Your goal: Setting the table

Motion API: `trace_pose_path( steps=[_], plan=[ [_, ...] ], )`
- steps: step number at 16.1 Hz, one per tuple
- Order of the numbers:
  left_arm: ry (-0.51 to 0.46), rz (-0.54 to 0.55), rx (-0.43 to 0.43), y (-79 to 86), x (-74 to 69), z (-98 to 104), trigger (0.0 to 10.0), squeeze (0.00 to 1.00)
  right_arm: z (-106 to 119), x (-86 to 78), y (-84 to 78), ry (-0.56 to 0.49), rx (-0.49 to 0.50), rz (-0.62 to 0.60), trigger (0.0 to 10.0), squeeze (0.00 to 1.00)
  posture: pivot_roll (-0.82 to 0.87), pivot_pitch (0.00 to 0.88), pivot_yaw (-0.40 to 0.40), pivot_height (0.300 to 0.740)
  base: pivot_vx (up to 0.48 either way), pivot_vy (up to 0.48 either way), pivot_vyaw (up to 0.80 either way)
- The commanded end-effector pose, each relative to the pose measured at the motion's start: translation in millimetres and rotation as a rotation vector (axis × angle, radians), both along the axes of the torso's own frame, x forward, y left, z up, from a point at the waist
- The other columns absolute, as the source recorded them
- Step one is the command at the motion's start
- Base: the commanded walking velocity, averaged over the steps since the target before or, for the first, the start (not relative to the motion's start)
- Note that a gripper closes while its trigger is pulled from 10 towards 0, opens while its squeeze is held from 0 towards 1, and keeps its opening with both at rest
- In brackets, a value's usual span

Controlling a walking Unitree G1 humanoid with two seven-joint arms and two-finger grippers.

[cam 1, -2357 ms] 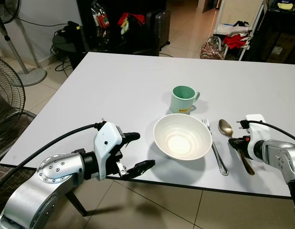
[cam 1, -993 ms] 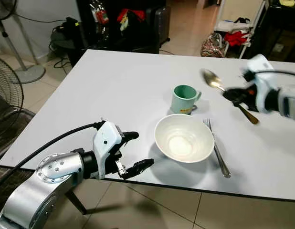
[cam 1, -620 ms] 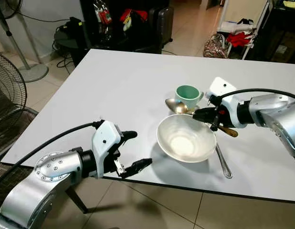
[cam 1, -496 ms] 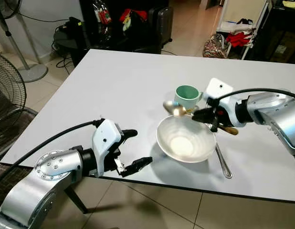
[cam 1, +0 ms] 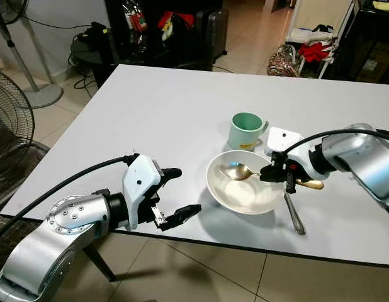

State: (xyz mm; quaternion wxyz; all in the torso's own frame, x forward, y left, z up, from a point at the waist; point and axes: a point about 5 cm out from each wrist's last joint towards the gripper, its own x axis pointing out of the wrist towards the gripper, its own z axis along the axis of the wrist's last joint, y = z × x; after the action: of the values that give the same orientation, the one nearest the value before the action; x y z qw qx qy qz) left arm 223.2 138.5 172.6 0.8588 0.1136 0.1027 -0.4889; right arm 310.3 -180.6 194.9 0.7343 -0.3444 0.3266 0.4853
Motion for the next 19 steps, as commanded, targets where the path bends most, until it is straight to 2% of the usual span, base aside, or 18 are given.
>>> trace_pose_path(
  steps=[1, 2, 3, 10, 11, 13, 15, 17, 18, 19],
  plan=[
    [0.004, -0.007, 0.017, -0.2, 0.6, -1, 10.0, 0.36, 5, 4.6, 3.9, -0.018, -0.009, 0.019, 10.0, 0.0, -0.11, 0.0, -0.005, 0.74, 0.0, 0.0, 0.0],
    [0.007, -0.007, 0.019, -0.5, -0.2, -2, 10.0, 0.36, 4, 7.1, 5.5, -0.008, -0.007, 0.02, 10.0, 0.0, -0.1, 0.0, -0.007, 0.74, 0.0, 0.0, 0.0],
    [0.012, -0.008, 0.02, -0.8, -1.7, -2, 10.0, 0.36, 2, 9.3, 7.0, 0.001, -0.011, 0.024, 10.0, 0.25, -0.1, 0.0, -0.014, 0.74, 0.0, 0.0, 0.0],
    [0.017, -0.012, 0.02, -3.8, -2.3, -4, 10.0, 0.36, -13, 11.4, 10.9, 0.048, -0.055, 0.06, 10.0, 0.27, -0.1, 0.0, -0.02, 0.74, 0.0, 0.0, 0.0],
    [0.016, -0.012, 0.021, -3.8, -2.1, -3, 10.0, 0.36, -14, 11.4, 10.6, 0.052, -0.053, 0.06, 10.0, 0.36, -0.1, 0.0, -0.02, 0.74, 0.0, 0.0, 0.0],
    [0.014, -0.012, 0.021, -3.7, -2.0, -3, 10.0, 0.36, -14, 11.5, 11.0, 0.057, -0.049, 0.06, 10.0, 0.79, -0.1, 0.0, -0.02, 0.74, 0.0, 0.0, 0.0],
    [0.012, -0.011, 0.021, -4.2, -1.5, -3, 10.0, 0.36, -13, 12.0, 11.4, 0.056, -0.047, 0.061, 10.0, 0.82, -0.1, 0.0, -0.016, 0.74, 0.0, 0.0, 0.0],
    [0.012, -0.013, 0.019, -4.9, -1.7, -3, 10.0, 0.36, -11, 12.0, 11.2, 0.05, -0.036, 0.054, 10.0, 0.92, -0.1, 0.0, -0.016, 0.74, 0.0, 0.0, 0.0],
    [0.012, -0.014, 0.019, -4.8, -1.9, -3, 10.0, 0.36, -9, 11.3, 10.8, 0.042, -0.024, 0.048, 10.0, 1.0, -0.1, 0.0, -0.015, 0.74, 0.0, 0.0, 0.0],
    [0.012, -0.015, 0.02, -4.7, -2.1, -3, 10.0, 0.36, -4, 10.0, 9.9, 0.029, -0.004, 0.04, 10.0, 1.0, -0.1, 0.0, -0.017, 0.74, 0.0, 0.0, 0.0]
  ],
)
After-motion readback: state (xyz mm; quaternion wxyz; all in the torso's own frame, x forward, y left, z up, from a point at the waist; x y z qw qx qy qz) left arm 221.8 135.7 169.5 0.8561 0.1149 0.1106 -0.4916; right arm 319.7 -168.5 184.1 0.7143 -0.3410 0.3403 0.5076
